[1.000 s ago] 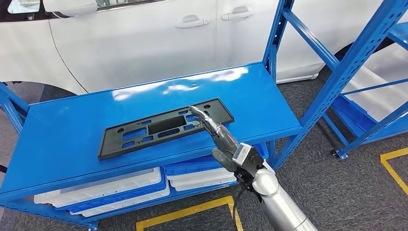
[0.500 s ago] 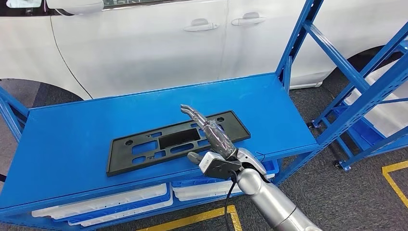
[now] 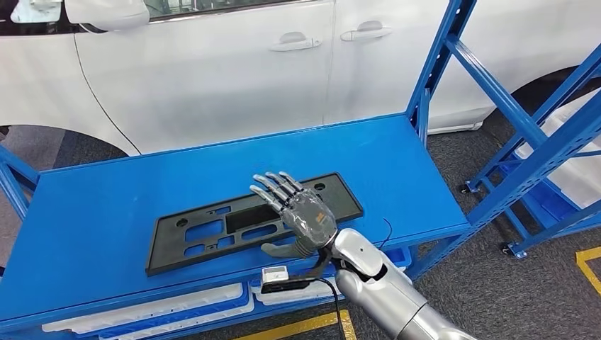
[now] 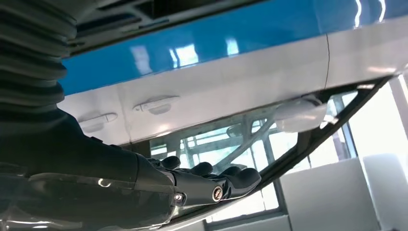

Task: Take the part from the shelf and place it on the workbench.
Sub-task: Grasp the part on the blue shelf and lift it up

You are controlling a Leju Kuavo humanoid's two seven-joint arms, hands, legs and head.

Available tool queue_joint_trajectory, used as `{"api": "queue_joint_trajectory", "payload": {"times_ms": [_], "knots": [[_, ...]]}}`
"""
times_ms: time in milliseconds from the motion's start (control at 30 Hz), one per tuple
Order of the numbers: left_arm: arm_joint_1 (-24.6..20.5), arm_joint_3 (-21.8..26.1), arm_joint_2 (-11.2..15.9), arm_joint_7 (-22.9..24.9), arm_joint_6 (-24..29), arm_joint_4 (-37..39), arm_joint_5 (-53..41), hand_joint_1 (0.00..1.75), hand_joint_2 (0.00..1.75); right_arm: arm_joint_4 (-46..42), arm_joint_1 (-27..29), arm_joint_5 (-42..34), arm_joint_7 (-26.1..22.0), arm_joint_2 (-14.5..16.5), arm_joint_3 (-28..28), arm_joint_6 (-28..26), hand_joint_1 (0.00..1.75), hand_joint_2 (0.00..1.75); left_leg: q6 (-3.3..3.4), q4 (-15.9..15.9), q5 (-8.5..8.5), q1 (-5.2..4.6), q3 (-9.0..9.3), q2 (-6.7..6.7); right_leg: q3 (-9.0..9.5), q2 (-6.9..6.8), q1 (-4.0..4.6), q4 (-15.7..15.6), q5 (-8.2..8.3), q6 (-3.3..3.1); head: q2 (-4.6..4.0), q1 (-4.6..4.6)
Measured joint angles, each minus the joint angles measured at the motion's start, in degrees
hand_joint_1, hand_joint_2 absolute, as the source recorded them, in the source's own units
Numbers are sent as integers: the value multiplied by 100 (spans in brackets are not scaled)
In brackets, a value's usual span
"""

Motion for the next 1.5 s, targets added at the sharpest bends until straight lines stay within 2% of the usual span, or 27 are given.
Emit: {"api": "queue_joint_trajectory", "payload": {"times_ms": [67, 133, 233, 300, 333, 400, 433, 467, 500, 567, 633, 700, 767, 800, 833, 900, 933, 967, 1000, 1033, 1100, 1167, 1267, 1333, 1433, 1467, 1500], "knots": [[-3, -15, 3, -23, -14, 0, -3, 0, 0, 138, -48, 25, -23, 0, 88, 64, 0, 175, -27, -738, 414, 29, 318, 36, 37, 3, -11, 43, -62, 56, 0, 0], [-14, -26, 4, -35, -29, 0, -7, 0, 0, 251, -117, 36, -57, 0, 152, 147, 0, 175, 32, -1221, 556, 22, 531, 47, 31, 9, 3, 90, -109, 123, 0, 1], [-15, -39, 5, -38, -50, 0, -16, 0, 0, 375, -186, 70, -99, -1, 208, 246, 0, 175, 178, -1296, 527, -3, 547, 29, 18, 1, 6, 92, -126, 211, 0, 0], [-10, -44, 7, -37, -56, 0, -23, 0, 0, 437, -224, 110, -109, -8, 227, 269, 0, 175, 252, -1323, 536, -3, 565, 24, -50, 2, -16, 260, -254, 267, 0, 1], [-13, -46, 11, -37, -58, 0, -27, 0, 0, 478, -250, 135, -113, -14, 239, 269, 0, 175, 283, -1337, 539, 0, 575, 25, -167, 6, -21, 505, -393, 286, 0, 1], [-22, -51, 24, -37, -63, 0, -34, 0, 0, 592, -284, 213, -102, -33, 268, 248, 0, 175, 325, -1336, 527, -18, 579, 24, -544, 13, -18, 1241, -710, 291, 0, 0], [-23, -52, 28, -37, -67, 0, -41, 0, 0, 657, -285, 276, -89, -45, 285, 225, 0, 175, 339, -1334, 521, -30, 581, 21, -715, 14, -16, 1544, -791, 286, 0, 0], [-18, -54, 31, -36, -69, 0, -51, 0, 0, 715, -282, 359, -62, -56, 304, 184, 0, 175, 349, -1331, 514, -43, 586, 14, -803, 15, -14, 1668, -766, 272, 0, 0], [-14, -55, 31, -26, -70, 0, -71, 0, 0, 766, -281, 463, -21, -63, 324, 125, 0, 175, 352, -1329, 508, -54, 595, 6, -781, 16, -10, 1565, -634, 249, 0, 0], [-9, -63, 30, 44, -54, 1, -146, 0, 0, 839, -296, 710, 80, -68, 371, -34, 0, 175, 343, -1329, 496, -72, 618, -10, -493, 25, 16, 886, -223, 167, 0, 0], [-10, -97, 26, 169, -11, 2, -248, 0, 0, 920, -332, 959, 177, -62, 439, -184, 0, 175, 311, -1322, 480, -94, 622, -18, -227, 32, 55, 295, -11, 100, 0, 0], [-6, -145, 22, 268, 28, 2, -309, 0, 0, 1007, -357, 1119, 237, -52, 516, -266, 0, 175, 257, -1330, 473, -98, 621, -19, -161, 36, 84, 145, -16, 78, 0, 0], [1, -181, 26, 316, 45, 2, -326, 0, 0, 1068, -364, 1184, 267, -37, 568, -287, 0, 175, 194, -1319, 444, -94, 629, -10, -130, 33, 57, 95, 3, 47, 0, 1], [3, -192, 28, 347, 58, 2, -328, 0, 0, 1092, -372, 1221, 281, -22, 592, -291, 0, 175, 165, -1222, 371, -94, 595, -2, -107, 26, 38, 65, 12, 23, 0, 1], [4, -198, 30, 387, 76, 2, -329, 0, 0, 1112, -383, 1264, 298, -5, 616, -294, 0, 175, 141, -1011, 242, -91, 508, 6, -81, 18, 19, 36, 20, 1, 0, 1], [14, -203, 29, 487, 124, 2, -331, 0, 0, 1153, -403, 1384, 338, 25, 684, -298, 0, 175, 101, -289, -112, -69, 174, 14, -58, 5, 26, 31, 9, -29, 0, 0], [25, -203, 29, 521, 139, 2, -331, 0, 0, 1173, -406, 1433, 356, 31, 722, -296, 0, 175, 84, 51, -226, -58, 5, 14, -52, 3, 30, 35, 2, -34, 0, 0], [37, -203, 29, 541, 150, 2, -331, 0, 0, 1191, -406, 1465, 370, 36, 753, -294, 0, 175, 70, 243, -248, -51, -97, 15, -45, 2, 32, 39, -6, -35, 0, 0], [49, -203, 29, 552, 155, 2, -329, 0, 0, 1204, -408, 1487, 387, 40, 776, -294, 0, 175, 62, 199, -148, -45, -87, 17, -34, 4, 30, 45, -17, -30, 0, 0], [56, -203, 30, 556, 163, 2, -328, 0, 0, 1213, -411, 1514, 408, 47, 792, -296, 0, 175, 60, -75, 45, -39, 40, 21, -17, 7, 28, 53, -32, -18, 0, 0], [57, -202, 32, 552, 187, 2, -327, 0, 0, 1228, -424, 1650, 502, 60, 823, -338, 0, 175, 79, -877, 403, -40, 427, 33, 12, 11, 36, 78, -71, 22, 0, 0], [56, -202, 32, 535, 204, 2, -330, 0, 0, 1269, -448, 1914, 666, 75, 881, -443, 0, 175, 137, -1292, 499, -55, 622, 32, 10, 14, 56, 100, -92, 72, 0, 0], [69, -202, 29, 485, 198, 2, -350, 0, 0, 1435, -532, 2245, 899, 182, 980, -538, 0, 175, 244, -1343, 503, -58, 637, 27, 1, 20, 51, 115, -107, 150, 0, 1], [65, -202, 26, 452, 175, 2, -374, 0, 0, 1612, -620, 2316, 996, 288, 1021, -507, 0, 175, 317, -1382, 528, -43, 653, 35, -120, 26, 38, 395, -297, 208, 0, 1], [62, -203, 25, 434, 143, 1, -397, 0, 0, 1874, -708, 2325, 1051, 406, 1058, -472, 0, 175, 360, -1391, 534, -48, 654, 36, -647, 30, 17, 1496, -803, 260, 0, 0], [66, -203, 25, 433, 139, 1, -401, 0, 0, 1943, -725, 2322, 1053, 431, 1067, -475, 0, 175, 362, -1390, 533, -51, 657, 34, -769, 30, 14, 1729, -846, 265, 0, 0], [71, -203, 25, 433, 137, 2, -403, 0, 0, 2000, -746, 2319, 1055, 456, 1074, -476, 0, 175, 360, -1389, 531, -54, 663, 31, -788, 30, 12, 1751, -780, 261, 0, 0]]}}
